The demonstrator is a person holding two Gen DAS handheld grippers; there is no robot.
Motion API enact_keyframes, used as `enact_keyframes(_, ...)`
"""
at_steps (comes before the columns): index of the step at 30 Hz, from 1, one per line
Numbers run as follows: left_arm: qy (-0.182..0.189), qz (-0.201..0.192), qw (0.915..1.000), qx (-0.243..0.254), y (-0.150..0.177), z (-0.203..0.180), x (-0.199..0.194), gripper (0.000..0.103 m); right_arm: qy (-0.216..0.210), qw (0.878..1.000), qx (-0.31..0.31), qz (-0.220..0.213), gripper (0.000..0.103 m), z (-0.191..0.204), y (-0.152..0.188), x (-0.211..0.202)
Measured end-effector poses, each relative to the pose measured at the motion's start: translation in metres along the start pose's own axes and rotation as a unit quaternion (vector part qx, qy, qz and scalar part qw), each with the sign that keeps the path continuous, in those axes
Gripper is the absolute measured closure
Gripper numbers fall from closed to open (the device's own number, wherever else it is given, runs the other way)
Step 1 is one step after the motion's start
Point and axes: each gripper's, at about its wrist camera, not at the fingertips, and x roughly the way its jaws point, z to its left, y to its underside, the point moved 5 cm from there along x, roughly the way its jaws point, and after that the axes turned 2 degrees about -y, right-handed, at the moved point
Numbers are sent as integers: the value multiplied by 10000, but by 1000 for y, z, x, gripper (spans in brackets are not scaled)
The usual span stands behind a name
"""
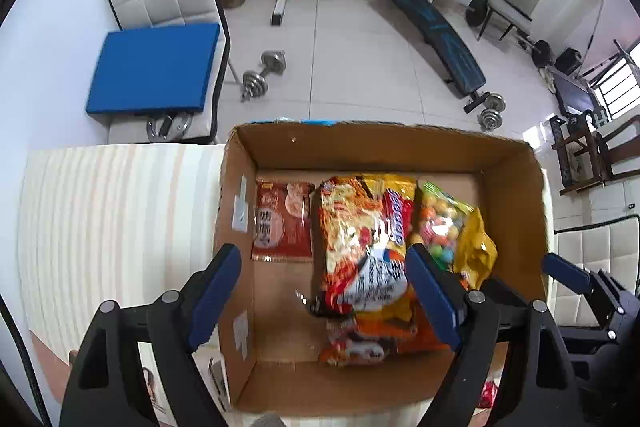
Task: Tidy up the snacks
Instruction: 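Move both tools back toward the remaining snacks on the table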
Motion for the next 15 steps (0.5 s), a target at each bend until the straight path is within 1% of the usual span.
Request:
enact_keyframes(4, -17, -209, 9998, 23, 25, -5, -26, 19, -63, 9999, -29, -110, 11, 5, 27, -22)
enact_keyframes(6, 21, -272, 9996, 32, 41, -7, -38, 19, -106, 9999, -13, -128, 11, 7, 40, -29)
enact_keyframes(9, 10, -310, 9995, -22, 64, -5, -49, 19, -211, 9997, 10, -100, 11, 9, 67, -37)
enact_keyframes(12, 15, -203, 9997, -134, 90, 2, -53, 19, -290, 9996, 48, 54, 11, 12, 97, -35)
enact_keyframes(14, 37, -131, 9995, -271, 113, 13, -54, 19, -343, 9992, 64, 186, 11, 16, 116, -30)
enact_keyframes(15, -61, -60, 9994, -349, 128, 23, -53, 19, -358, 9990, 70, 247, 11, 18, 126, -27)
